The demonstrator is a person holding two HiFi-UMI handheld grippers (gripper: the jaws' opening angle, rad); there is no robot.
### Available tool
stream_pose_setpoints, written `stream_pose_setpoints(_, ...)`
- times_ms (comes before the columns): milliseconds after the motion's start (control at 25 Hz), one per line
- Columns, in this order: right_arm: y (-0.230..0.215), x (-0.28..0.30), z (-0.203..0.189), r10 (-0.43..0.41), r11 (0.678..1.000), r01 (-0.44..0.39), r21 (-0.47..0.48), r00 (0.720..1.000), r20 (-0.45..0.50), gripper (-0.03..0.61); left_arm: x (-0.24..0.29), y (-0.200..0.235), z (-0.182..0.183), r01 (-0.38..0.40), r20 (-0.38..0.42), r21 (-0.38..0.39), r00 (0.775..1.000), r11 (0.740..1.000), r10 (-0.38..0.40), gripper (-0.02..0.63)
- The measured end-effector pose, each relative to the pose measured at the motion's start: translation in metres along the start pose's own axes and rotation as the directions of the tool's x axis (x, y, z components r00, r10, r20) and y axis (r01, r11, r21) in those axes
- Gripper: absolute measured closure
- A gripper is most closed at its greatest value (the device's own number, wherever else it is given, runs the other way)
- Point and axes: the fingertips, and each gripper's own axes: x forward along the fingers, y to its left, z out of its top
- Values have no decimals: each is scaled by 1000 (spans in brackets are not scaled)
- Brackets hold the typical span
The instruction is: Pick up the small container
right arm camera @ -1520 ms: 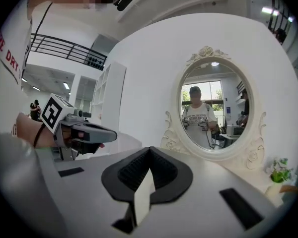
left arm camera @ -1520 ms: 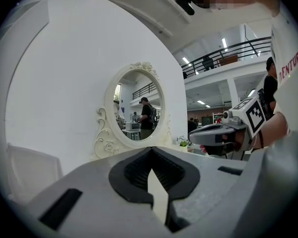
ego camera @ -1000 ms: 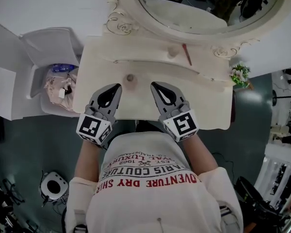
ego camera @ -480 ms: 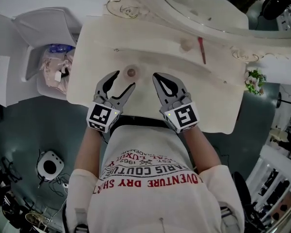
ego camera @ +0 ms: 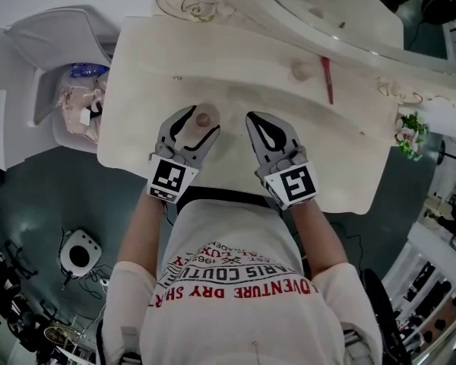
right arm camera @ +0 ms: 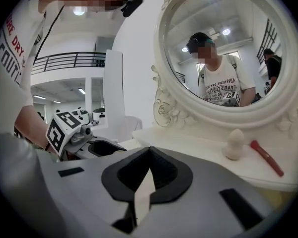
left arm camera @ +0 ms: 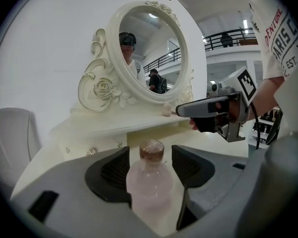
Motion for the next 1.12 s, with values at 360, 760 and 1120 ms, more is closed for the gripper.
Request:
stream_pose_setpoints(360,-9,0,-9,1,1000,-1,10,1000,-24,580,11,4,-5,3,19,3,1000,1000,-3,436)
stream_pose_setpoints(760,-13,-8,-12,-17,1000,18,5,999,-33,580,12,1,-3,-24,33,61,999,998,22,469)
stream_pose_setpoints(1120,-7,-22,8,-51,999,51,3,999,-7,580,7,-5,9,-18,21,47,1000,999,17,469)
